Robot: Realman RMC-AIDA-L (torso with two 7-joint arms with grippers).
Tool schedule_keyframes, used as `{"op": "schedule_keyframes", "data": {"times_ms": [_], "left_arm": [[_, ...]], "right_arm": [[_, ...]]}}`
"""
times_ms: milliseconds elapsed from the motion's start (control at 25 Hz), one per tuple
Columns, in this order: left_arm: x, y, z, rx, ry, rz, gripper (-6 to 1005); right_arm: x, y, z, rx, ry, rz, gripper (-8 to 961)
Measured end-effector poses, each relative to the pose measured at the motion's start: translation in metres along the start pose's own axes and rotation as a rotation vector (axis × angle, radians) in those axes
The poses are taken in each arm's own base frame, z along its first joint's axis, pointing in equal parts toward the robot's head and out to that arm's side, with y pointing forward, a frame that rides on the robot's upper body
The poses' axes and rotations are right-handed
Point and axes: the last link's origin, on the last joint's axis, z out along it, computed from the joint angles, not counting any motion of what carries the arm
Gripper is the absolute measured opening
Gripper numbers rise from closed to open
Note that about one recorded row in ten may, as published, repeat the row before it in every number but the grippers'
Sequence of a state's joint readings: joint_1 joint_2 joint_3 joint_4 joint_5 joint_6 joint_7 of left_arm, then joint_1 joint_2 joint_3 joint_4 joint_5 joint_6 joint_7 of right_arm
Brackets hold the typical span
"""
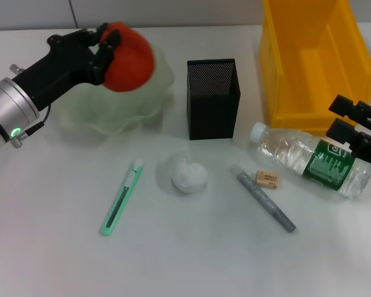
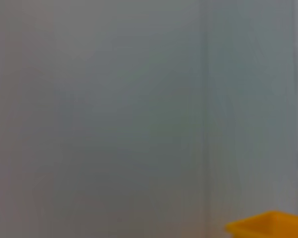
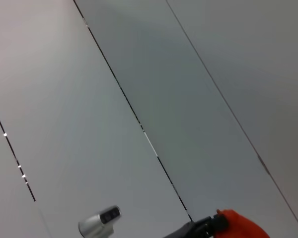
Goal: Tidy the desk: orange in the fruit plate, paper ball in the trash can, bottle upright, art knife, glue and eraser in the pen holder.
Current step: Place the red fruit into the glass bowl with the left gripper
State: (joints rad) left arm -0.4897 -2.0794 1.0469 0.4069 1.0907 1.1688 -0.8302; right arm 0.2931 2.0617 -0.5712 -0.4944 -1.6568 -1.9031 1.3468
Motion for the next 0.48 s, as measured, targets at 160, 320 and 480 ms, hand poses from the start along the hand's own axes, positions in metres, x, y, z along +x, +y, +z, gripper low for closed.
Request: {"op": "schedule_keyframes", "data": {"times_ms": [160, 320, 480], "left_arm": [[-0.008, -0.005, 0.001, 0.061, -0.020, 0.015, 184], [-0.014, -0.010, 0.000, 0.116, -0.042, 0.054, 190], [-0.023, -0.019, -0.003, 0.197, -0.077, 0.013, 197]], "right_arm": [[0.000, -0.001, 0.005, -0.007, 0.002, 0.003, 817], [0.001, -0.002, 0.008, -0.017, 0.006, 0.012, 817], [0.001, -0.002, 0.009, -0.014, 0.009, 0.013, 817]]}}
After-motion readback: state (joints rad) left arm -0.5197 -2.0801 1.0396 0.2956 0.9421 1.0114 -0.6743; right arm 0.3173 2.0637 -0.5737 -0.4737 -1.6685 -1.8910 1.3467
